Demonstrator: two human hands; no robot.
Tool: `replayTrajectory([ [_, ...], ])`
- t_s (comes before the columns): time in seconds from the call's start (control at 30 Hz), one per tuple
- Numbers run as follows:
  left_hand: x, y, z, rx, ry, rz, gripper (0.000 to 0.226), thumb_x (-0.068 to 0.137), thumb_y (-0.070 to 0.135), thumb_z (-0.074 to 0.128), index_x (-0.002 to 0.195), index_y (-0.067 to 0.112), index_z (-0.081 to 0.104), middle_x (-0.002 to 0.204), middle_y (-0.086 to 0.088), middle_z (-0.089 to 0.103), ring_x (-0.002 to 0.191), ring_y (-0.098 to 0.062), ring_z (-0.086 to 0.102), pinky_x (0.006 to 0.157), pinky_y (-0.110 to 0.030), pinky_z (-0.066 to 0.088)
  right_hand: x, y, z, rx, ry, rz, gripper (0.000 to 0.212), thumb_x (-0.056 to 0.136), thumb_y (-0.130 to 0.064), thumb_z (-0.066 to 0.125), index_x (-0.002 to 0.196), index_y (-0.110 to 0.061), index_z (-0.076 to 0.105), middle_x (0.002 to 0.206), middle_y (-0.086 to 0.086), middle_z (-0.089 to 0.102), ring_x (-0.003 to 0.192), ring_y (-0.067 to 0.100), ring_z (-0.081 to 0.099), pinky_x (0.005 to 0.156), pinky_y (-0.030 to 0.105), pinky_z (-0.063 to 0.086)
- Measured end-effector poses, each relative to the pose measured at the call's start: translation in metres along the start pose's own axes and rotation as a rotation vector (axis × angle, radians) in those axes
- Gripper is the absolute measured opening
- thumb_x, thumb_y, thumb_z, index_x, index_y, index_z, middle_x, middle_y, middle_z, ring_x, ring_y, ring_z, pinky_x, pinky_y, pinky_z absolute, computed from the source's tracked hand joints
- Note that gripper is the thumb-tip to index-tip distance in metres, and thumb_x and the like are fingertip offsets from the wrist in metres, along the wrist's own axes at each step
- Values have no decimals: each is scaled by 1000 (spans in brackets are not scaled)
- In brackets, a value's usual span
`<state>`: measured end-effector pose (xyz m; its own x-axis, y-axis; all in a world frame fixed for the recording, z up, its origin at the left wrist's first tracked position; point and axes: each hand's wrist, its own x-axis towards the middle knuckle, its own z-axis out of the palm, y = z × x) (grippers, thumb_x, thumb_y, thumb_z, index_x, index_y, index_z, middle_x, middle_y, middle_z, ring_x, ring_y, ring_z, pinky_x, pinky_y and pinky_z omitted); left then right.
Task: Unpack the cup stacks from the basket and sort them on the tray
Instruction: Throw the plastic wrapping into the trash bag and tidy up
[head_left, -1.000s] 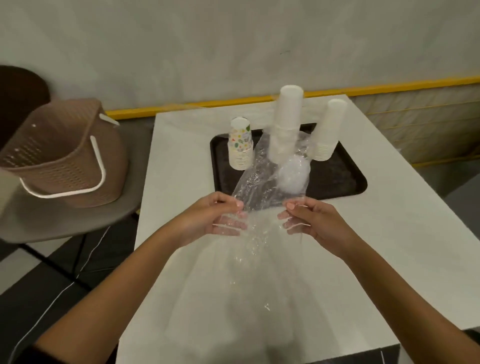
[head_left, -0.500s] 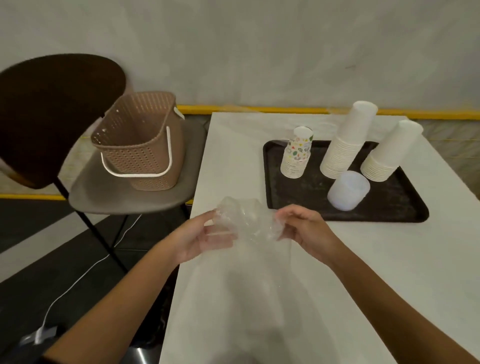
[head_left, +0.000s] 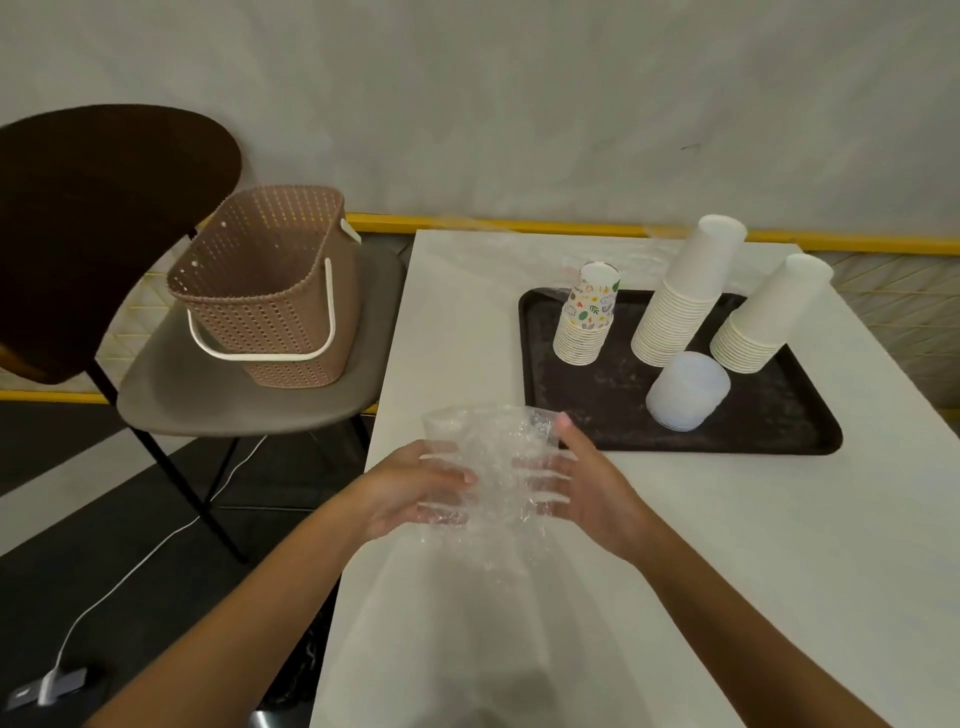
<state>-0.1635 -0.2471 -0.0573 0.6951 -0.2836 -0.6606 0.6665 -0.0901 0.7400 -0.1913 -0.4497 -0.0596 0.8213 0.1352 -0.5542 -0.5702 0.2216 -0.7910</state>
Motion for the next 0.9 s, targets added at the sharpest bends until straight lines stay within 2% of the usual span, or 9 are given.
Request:
replayTrajectory([
  [0.07, 3, -3, 4, 10, 26, 65, 58, 74, 2, 74, 123, 17, 47, 108, -9, 65, 88, -25, 67, 71, -37, 58, -5, 10, 3, -110, -58, 16, 59, 75, -46, 63, 126, -28, 41, 116, 8, 62, 98, 26, 65, 73, 36, 56],
  [0.13, 3, -5, 9, 40, 20, 107, 52, 75, 4, 73, 118, 19, 49, 108, -8, 61, 82, -23, 67, 71, -37, 58, -7, 17, 5, -141, -55, -43, 53, 79, -23, 69, 126, -24, 44, 113, 8, 64, 91, 24, 68, 69, 35, 57],
  [0.23, 3, -5, 9, 90, 39, 154, 36, 78, 4, 70, 108, 20, 58, 111, -6, 60, 76, -18, 65, 55, -24, 53, -8, 16, 4, -79, -13, -113, 35, 84, -1, 61, 115, -14, 54, 99, 17, 65, 70, 25, 68, 58, 30, 55],
  [0.37, 6, -2, 1, -10, 55, 113, 24, 78, 3, 70, 96, 18, 65, 106, -1, 66, 79, -12, 65, 54, -17, 51, -8, 13, 4, 19, -74, -126, 30, 88, 11, 46, 102, -11, 62, 83, 14, 65, 58, 20, 65, 52, 24, 53],
  [0.53, 6, 1, -12, -269, -62, -33, 28, 85, 4, 60, 113, 9, 62, 97, -11, 72, 79, -20, 72, 61, -24, 57, -3, 8, 7, 106, -64, -139, 28, 87, 14, 45, 86, -3, 66, 75, 9, 68, 56, 16, 65, 51, 21, 53],
  [0.67, 0, 2, -24, -500, -211, -237, 60, 78, 41, 59, 122, 1, 49, 116, -30, 60, 106, -48, 59, 85, -54, 51, 4, 7, 2, -152, -48, -281, 40, 78, 28, 40, 73, 4, 71, 78, 5, 66, 68, 20, 63, 52, 24, 53],
  [0.77, -1, 4, -25, -395, -251, -255, 83, 67, 63, 67, 128, 11, 45, 124, -26, 57, 106, -44, 60, 90, -51, 51, 9, 10, 5, -522, -35, -385, 43, 73, 32, 35, 83, 10, 70, 84, 2, 58, 74, 17, 58, 51, 18, 53],
  [0.83, -1, 3, -18, -189, -145, -174, 83, 62, 51, 79, 130, 17, 45, 128, -18, 53, 97, -37, 67, 86, -43, 55, 12, 13, 9, -653, -11, -418, 42, 75, 31, 35, 81, 9, 71, 83, 3, 55, 70, 17, 57, 48, 16, 51],
  [0.9, 1, 1, -12, -71, -20, -60, 62, 72, 24, 78, 126, 10, 51, 114, -11, 61, 84, -27, 70, 79, -35, 57, 12, 13, 14, -681, -1, -396, 43, 75, 29, 36, 83, 6, 72, 83, 2, 56, 67, 16, 57, 49, 17, 51],
])
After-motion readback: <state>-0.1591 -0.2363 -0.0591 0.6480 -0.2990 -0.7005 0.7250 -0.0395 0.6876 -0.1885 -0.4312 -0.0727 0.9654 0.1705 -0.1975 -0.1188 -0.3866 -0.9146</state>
